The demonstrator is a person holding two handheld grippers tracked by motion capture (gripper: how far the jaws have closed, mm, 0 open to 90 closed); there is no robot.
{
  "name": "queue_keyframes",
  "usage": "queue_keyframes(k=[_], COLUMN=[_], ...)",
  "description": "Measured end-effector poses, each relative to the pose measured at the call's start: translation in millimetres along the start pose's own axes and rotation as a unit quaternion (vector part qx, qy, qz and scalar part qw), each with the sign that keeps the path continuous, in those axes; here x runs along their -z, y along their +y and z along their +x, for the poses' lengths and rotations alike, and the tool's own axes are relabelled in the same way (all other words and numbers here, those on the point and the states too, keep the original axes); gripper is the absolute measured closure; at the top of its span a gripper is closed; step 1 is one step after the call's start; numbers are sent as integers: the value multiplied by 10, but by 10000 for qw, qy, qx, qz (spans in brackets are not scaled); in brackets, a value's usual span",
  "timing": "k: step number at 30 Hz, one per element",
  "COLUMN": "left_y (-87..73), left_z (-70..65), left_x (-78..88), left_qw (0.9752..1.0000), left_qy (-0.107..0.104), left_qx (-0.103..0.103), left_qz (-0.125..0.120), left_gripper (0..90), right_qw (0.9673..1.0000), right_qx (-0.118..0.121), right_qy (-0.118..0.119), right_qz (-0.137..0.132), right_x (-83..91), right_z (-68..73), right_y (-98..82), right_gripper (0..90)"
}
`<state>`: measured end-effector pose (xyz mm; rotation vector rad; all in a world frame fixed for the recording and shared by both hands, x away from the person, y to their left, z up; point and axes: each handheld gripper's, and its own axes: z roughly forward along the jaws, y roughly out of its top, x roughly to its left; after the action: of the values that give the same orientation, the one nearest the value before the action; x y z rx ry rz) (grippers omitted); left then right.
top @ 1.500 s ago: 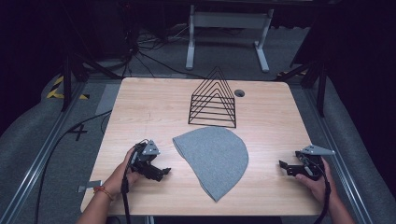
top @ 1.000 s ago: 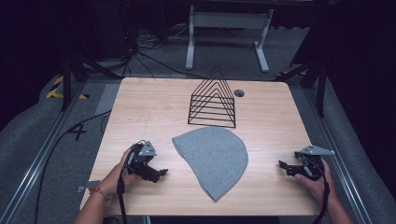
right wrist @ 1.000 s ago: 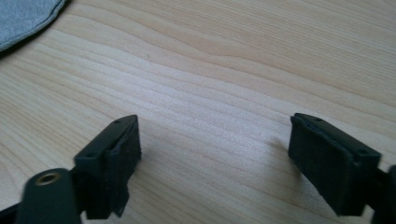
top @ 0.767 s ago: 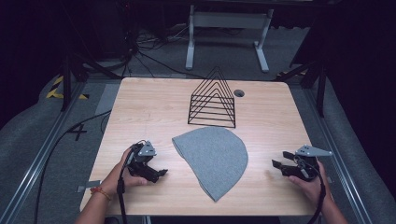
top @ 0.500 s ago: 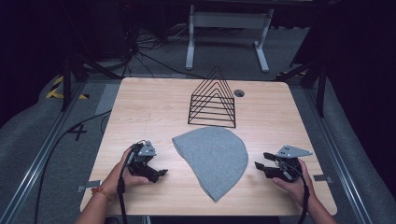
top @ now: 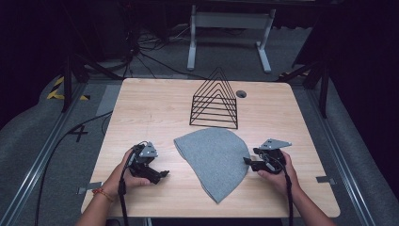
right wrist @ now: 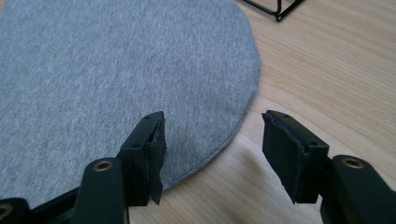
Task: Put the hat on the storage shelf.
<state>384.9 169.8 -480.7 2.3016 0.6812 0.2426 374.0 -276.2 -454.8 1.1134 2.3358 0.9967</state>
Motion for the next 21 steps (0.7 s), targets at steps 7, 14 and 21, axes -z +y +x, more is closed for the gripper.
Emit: queue_keyframes(k=[7,14,21], left_y=[11,139,479], left_z=[51,118,150], left_x=[33,-9,-170], left_qw=[10000,9998,9999], left_qy=[36,67,-49], left_qx=[25,169,68], left_qz=[-50,-59,-135], left_gripper=[113,225,303], right_qw=[9999,9999,9998], right_qx=[17,-20,-11], right_qy=[-53,-19,40], right_qz=[101,144,191], right_x=[-59,-34,16], right_z=[39,-7,-87], right_y=[-45,-69,-109], right_gripper=[386,371,363])
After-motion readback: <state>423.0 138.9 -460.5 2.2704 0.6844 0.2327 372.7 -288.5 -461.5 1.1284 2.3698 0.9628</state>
